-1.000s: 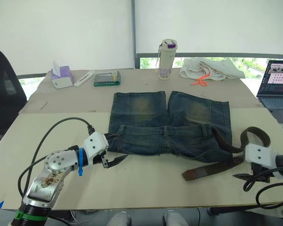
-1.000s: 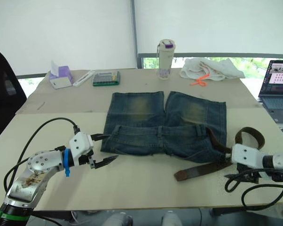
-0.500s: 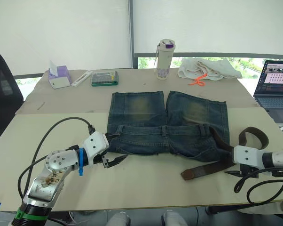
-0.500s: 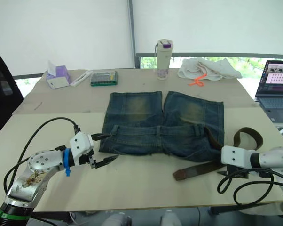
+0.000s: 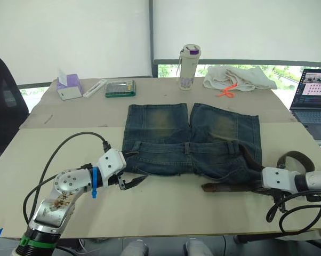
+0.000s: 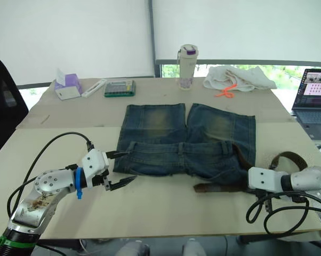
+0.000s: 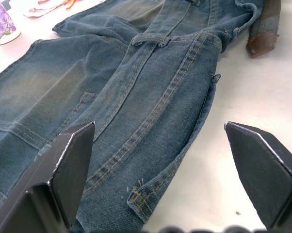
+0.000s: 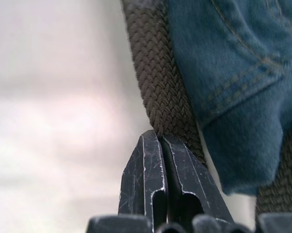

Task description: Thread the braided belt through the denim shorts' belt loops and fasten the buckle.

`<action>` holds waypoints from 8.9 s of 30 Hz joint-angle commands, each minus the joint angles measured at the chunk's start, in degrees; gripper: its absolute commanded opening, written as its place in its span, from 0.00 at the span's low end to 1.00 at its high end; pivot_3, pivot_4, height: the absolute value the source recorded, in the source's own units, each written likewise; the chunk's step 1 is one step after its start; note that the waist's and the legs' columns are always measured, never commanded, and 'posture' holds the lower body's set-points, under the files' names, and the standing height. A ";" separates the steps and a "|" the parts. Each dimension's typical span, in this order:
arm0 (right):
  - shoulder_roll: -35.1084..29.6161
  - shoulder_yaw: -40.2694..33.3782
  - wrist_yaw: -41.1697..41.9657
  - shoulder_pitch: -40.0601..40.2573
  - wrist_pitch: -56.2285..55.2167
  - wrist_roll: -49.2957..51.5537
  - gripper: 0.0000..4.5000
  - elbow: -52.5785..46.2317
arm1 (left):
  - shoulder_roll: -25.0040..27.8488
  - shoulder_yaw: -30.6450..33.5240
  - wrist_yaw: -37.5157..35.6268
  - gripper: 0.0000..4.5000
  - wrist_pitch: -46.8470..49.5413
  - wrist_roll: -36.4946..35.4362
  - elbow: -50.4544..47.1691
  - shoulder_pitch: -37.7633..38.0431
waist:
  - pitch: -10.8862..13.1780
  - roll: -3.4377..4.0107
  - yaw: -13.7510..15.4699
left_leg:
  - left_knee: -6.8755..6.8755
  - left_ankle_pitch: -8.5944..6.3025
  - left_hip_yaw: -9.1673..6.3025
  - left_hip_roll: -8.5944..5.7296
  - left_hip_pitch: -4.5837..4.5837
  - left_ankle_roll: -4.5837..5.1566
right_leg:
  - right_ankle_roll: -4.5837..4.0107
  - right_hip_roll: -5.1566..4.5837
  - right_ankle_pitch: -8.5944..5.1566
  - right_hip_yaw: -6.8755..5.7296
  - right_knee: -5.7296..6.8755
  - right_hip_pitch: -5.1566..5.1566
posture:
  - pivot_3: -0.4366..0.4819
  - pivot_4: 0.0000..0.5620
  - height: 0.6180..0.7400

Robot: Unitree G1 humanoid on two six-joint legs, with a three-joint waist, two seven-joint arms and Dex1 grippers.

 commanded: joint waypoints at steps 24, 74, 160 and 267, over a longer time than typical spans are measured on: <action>5.86 -2.51 4.18 -21.86 47.38 39.49 0.00 -11.77 | -10.98 -13.24 -5.45 1.00 -6.67 0.82 3.73 -10.39 | 0.04 0.02 1.01 | 0.08 -0.01 0.06 -0.10 -0.08 0.02 | -0.01 0.06 0.03 -0.01 -0.04 -0.06 | 0.48 0.27 1.00; 9.18 -1.44 -0.52 -25.69 49.71 37.25 0.00 -6.06 | -16.18 -10.99 3.68 0.00 -26.07 7.92 11.58 -12.94 | 0.01 0.08 1.17 | 0.11 -0.01 0.06 -0.14 -0.06 0.02 | 0.06 0.07 0.06 -0.01 -0.01 -0.08 | 0.48 0.27 1.00; 36.57 -21.95 -55.78 2.07 37.38 71.87 0.00 -20.41 | -0.39 -1.58 -6.51 0.88 23.72 -26.15 -1.36 -9.89 | -0.01 0.04 -0.01 | -0.13 -0.01 0.53 0.12 -0.14 -0.01 | -0.12 0.44 0.15 0.90 0.12 -0.78 | 0.48 0.27 1.00; 39.44 -28.00 -25.27 -27.60 61.10 53.27 0.00 22.80 | -29.69 1.81 8.75 0.88 28.27 -16.38 27.78 -31.38 | -0.09 -0.04 -0.37 | 0.19 -0.11 1.04 0.45 -0.11 0.18 | -0.23 0.78 0.43 1.14 0.39 -0.82 | 0.48 0.27 1.00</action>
